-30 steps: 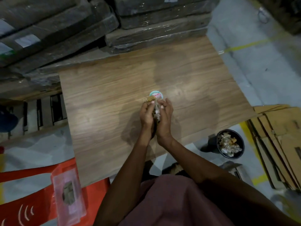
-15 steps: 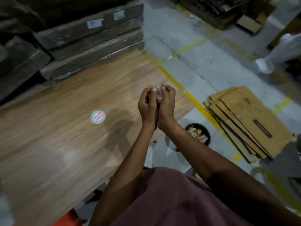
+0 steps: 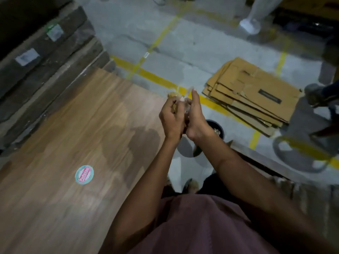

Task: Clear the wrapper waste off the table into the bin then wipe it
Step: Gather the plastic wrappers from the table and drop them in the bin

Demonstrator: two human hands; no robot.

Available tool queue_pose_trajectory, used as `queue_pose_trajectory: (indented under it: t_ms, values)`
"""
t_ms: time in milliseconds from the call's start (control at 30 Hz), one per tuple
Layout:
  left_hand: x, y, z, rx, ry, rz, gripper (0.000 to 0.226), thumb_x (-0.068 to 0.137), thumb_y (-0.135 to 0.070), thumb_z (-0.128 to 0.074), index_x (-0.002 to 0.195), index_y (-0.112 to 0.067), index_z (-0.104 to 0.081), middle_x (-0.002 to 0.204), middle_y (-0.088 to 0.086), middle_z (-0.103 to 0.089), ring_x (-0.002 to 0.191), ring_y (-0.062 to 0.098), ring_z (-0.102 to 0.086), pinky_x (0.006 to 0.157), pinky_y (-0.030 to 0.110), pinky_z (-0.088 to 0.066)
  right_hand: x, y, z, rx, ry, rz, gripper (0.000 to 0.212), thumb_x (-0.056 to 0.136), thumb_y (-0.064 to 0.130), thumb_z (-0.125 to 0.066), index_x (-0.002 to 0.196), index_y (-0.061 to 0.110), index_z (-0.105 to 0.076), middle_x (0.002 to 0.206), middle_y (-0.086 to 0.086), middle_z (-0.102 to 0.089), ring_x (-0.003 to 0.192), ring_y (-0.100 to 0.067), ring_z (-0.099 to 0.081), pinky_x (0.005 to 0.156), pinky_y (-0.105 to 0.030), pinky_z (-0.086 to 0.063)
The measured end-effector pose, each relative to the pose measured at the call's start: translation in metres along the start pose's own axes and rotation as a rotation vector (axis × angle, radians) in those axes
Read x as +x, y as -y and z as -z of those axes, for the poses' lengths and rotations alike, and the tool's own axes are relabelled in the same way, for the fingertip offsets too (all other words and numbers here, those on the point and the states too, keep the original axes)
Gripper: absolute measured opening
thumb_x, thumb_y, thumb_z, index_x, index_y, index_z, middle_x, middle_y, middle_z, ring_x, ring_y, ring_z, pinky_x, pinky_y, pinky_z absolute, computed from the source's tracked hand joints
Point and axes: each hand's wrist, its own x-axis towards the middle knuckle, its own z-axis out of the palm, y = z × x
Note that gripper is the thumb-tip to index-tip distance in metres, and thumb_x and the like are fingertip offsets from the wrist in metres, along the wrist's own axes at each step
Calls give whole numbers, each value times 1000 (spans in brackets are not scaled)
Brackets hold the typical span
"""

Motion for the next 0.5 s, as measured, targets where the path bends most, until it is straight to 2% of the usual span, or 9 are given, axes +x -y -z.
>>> queue_pose_trajectory:
  t_ms: [67, 133, 200, 267, 333, 400, 467, 500]
  values:
    - [3, 9, -21, 28, 105, 5, 30, 92, -38, -53, 96, -14, -71, 88, -8, -72, 84, 3, -67, 76, 22, -53, 13, 7, 17, 101, -49, -8, 59, 97, 65, -52, 62, 22, -72, 67, 1, -69, 66, -13, -68, 71, -31, -53]
    - [4, 21, -48, 26, 205, 65, 34, 94, -43, -49, 104, -18, -70, 104, -2, -72, 98, 12, -68, 88, 32, -56, 27, 17, 33, 148, -110, 38, 50, 86, 66, -65, 85, 17, -75, 81, -2, -71, 80, -18, -70, 78, -33, -54]
    - [5, 31, -78, -16, 278, 162, 33, 96, -50, -45, 107, -32, -70, 119, 3, -68, 112, 18, -65, 98, 41, -53, 46, 28, 55, 143, -171, 57, 61, 74, 64, -69, 108, 14, -74, 97, -7, -73, 93, -24, -72, 81, -36, -57]
    - [5, 43, -111, 48, 337, 231, 39, 96, -54, -41, 110, -33, -70, 131, 8, -60, 119, 21, -59, 103, 36, -48, 63, 40, 86, 105, -197, 27, 66, 80, 58, -65, 122, 8, -72, 107, -12, -75, 98, -29, -74, 82, -39, -61]
    - [6, 57, -143, 200, 433, 280, 47, 101, -48, -42, 123, -17, -69, 140, 10, -50, 121, 23, -54, 102, 28, -43, 83, 53, 121, 85, -219, 6, 54, 93, 51, -59, 121, 7, -73, 103, -12, -76, 96, -30, -74, 79, -39, -61]
    - [12, 75, -176, 266, 527, 345, 43, 106, -42, -44, 127, -13, -67, 140, 12, -46, 121, 27, -55, 105, 34, -46, 114, 61, 157, 54, -293, -10, 46, 95, 49, -60, 117, 11, -74, 106, -11, -77, 98, -29, -75, 87, -44, -62]
    - [21, 100, -210, 265, 586, 428, 42, 107, -41, -43, 125, -14, -68, 132, 11, -56, 116, 26, -61, 101, 40, -52, 155, 59, 192, 29, -324, -42, 56, 84, 58, -66, 122, 17, -73, 117, -10, -76, 106, -29, -74, 98, -51, -58]
    - [26, 113, -224, 258, 621, 460, 43, 107, -42, -41, 126, -15, -68, 128, 8, -63, 112, 22, -64, 97, 38, -54, 178, 56, 208, 13, -319, -59, 64, 78, 63, -68, 125, 20, -71, 122, -9, -74, 109, -28, -73, 100, -52, -57]
